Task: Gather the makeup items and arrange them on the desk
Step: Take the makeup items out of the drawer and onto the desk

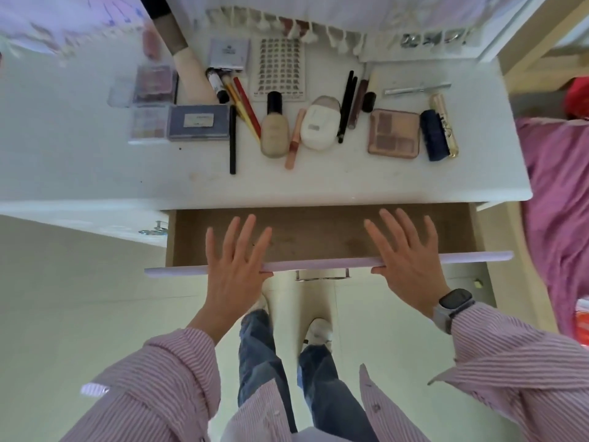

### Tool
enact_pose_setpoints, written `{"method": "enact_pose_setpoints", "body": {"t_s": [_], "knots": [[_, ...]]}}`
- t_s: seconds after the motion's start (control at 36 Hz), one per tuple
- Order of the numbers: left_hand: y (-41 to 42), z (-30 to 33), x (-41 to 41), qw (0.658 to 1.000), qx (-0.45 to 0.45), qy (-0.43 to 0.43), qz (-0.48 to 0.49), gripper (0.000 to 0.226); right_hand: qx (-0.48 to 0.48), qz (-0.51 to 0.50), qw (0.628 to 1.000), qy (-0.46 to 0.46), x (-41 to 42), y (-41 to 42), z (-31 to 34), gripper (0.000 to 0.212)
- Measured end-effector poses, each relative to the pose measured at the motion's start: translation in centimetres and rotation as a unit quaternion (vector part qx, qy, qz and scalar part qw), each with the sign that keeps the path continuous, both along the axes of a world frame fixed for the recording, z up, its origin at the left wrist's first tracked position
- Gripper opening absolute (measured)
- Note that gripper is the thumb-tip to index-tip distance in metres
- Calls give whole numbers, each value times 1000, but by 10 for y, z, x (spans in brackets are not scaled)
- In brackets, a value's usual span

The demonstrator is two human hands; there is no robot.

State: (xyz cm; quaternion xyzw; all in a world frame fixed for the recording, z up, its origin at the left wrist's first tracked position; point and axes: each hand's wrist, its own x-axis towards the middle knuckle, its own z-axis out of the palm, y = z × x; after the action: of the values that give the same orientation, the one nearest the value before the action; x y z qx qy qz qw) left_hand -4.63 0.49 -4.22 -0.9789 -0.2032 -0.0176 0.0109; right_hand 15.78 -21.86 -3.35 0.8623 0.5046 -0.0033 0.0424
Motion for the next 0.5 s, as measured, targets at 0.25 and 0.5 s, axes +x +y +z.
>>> {"method": "enact_pose_setpoints", "body": {"t_s": [0.25, 0.5], "knots": [[16, 4, 17, 999, -1, 27, -36, 120, -34, 28, 999, -5, 14, 12, -3, 114], [38, 9, 40, 995, 0, 94, -28, 119, -39, 32, 998, -30, 34, 29, 1, 119]]}}
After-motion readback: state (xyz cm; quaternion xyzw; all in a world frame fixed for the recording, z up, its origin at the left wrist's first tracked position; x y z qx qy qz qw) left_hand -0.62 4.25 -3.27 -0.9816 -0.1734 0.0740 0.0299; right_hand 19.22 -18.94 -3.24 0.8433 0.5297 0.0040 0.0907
